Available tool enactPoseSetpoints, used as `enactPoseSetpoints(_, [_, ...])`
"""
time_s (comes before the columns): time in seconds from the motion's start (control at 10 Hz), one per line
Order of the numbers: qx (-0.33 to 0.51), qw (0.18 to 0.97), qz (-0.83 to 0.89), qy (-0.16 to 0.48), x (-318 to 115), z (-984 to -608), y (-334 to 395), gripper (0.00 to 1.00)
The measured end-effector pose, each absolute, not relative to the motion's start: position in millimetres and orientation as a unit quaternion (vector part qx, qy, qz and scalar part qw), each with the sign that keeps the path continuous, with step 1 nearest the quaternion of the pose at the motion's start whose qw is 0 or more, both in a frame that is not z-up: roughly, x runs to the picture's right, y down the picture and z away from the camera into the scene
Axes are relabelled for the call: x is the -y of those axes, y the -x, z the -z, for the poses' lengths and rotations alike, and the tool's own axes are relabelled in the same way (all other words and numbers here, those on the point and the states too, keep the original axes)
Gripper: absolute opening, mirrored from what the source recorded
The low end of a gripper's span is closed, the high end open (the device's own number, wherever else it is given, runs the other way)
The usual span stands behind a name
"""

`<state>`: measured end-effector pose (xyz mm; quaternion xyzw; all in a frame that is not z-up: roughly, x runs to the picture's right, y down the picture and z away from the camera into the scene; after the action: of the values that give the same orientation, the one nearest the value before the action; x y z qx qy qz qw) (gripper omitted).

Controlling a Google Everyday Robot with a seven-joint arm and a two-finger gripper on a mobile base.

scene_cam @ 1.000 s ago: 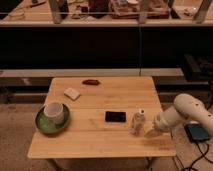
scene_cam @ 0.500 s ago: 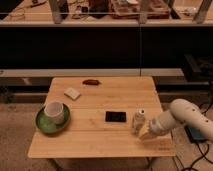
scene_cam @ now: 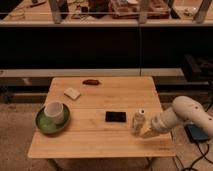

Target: Knock the bottle over

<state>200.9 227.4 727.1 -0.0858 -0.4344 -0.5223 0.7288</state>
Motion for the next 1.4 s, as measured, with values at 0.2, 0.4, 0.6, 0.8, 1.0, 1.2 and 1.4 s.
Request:
enactPoseSetpoints(0.2, [0.436,0.725,0.528,0.077,-229.2,-729.8,-191.3,0.27])
enactPoseSetpoints(0.4, [0.436,0.725,0.529,0.071,-227.8,-742.9,-191.1,0.27])
enactPoseSetpoints(0.6, [0.435,0.723,0.530,0.087,-221.1,-742.7,-189.1,0.27])
enactPoseSetpoints(0.8, [0.438,0.718,0.535,0.078,-219.7,-728.4,-175.8,0.27])
enactPoseSetpoints(1.0, [0.439,0.705,0.551,0.074,-215.5,-729.9,-165.8,0.27])
enactPoseSetpoints(1.2, [0.442,0.702,0.553,0.074,-208.7,-748.4,-160.8,0.27])
enactPoseSetpoints(1.4, [0.440,0.702,0.556,0.068,-195.7,-753.7,-146.6,0.27])
